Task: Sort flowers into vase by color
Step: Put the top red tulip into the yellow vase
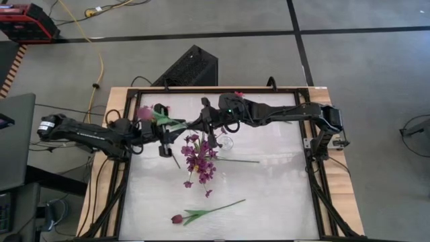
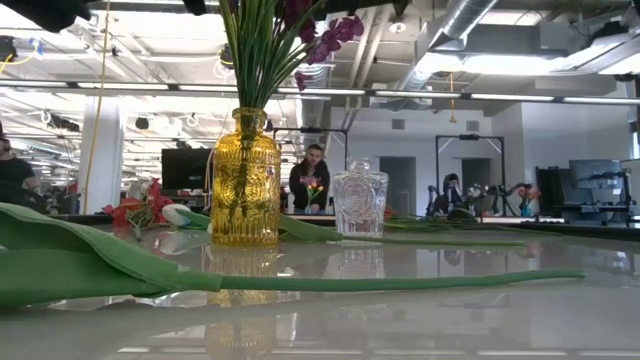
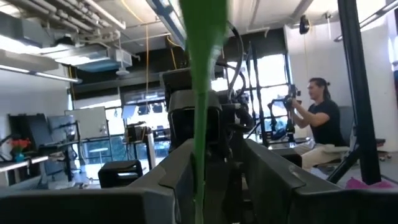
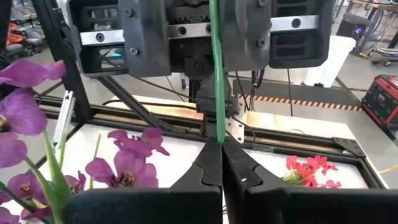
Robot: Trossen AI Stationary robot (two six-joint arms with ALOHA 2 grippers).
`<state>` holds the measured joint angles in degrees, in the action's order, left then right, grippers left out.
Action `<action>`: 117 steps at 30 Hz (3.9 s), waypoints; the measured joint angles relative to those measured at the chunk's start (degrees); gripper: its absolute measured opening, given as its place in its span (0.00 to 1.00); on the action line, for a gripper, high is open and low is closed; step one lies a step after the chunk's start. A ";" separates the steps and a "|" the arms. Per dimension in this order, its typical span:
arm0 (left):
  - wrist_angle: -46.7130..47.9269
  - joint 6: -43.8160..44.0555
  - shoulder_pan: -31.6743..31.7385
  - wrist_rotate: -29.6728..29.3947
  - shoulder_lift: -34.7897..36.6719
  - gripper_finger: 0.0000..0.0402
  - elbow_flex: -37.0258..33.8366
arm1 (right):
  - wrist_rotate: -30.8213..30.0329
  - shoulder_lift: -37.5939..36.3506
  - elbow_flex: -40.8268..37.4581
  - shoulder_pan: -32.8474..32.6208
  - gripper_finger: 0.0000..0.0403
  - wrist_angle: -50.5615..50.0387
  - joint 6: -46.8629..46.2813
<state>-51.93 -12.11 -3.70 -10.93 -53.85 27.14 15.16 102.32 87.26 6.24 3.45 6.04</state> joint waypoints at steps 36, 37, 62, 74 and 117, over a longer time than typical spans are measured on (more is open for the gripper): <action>24.34 2.03 -1.31 -0.92 25.34 0.00 0.07 | 1.40 -19.97 1.88 -1.17 0.48 -28.09 9.47; 27.15 3.24 -1.31 0.99 26.96 0.00 0.07 | 1.36 -21.11 1.71 -1.40 0.48 -29.99 9.47; -18.29 11.86 -5.69 16.08 0.47 0.00 -19.51 | 1.25 -24.50 -9.81 -7.21 0.41 -25.07 6.96; -28.84 6.76 -5.62 12.80 -10.04 0.00 -18.76 | 1.25 -24.48 -9.81 -7.23 0.41 -25.17 7.07; -17.51 6.98 -5.60 8.71 -9.99 0.00 -17.18 | 1.26 -24.48 -9.77 -7.41 0.41 -25.30 6.89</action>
<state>-69.44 -5.13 -9.30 -2.22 -63.84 9.96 16.41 77.84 77.49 -1.17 -21.85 12.93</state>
